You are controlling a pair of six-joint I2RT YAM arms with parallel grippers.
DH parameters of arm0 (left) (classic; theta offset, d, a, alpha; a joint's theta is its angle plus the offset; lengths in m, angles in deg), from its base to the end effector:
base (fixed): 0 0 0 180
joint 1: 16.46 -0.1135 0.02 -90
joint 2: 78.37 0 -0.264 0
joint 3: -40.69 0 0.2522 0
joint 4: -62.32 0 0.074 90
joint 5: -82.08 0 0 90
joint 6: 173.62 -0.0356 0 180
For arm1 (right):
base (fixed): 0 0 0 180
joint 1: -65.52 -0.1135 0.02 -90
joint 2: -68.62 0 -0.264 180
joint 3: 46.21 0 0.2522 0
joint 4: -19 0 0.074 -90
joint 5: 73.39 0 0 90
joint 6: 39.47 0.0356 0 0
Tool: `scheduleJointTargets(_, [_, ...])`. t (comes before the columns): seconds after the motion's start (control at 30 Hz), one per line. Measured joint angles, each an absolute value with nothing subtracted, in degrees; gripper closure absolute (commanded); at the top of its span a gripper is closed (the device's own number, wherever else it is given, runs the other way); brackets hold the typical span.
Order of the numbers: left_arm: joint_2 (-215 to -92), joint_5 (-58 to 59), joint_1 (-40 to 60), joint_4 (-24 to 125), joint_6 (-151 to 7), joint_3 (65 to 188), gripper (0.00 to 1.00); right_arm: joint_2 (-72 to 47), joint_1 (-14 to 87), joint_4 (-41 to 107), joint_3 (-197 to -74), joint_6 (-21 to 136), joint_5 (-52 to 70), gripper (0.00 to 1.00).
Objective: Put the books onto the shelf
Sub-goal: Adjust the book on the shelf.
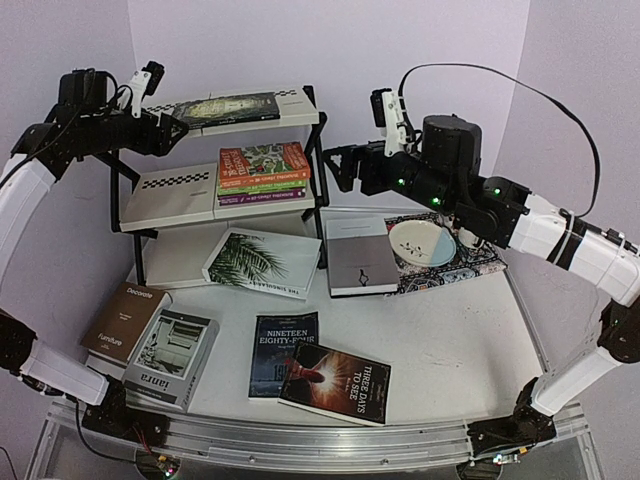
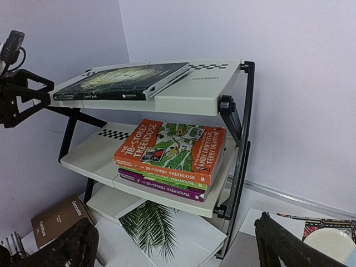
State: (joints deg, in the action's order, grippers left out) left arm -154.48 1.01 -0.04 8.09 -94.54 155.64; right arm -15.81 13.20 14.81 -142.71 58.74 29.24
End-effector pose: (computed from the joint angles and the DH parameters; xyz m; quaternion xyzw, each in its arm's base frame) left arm 0.2462 -0.0783 0.4990 0.2333 0.7594 -0.0908 0.6006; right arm 0.2173 0.2686 0.4594 -0.1424 0.5858 0.3438 0.7200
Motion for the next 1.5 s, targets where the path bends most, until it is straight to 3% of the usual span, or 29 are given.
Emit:
scheduleJointTargets(0.7, [-158.36,-0.64,-0.1,10.08,-99.19,155.76,0.47,-15.81,13.2,14.83,-142.71,58.76,29.24,0.02])
scheduleJointTargets(1.5, [-162.61,3.1,-0.18,12.67,-93.2,158.9,0.58,-15.19,13.2,15.11,-141.97,58.71,29.32,0.02])
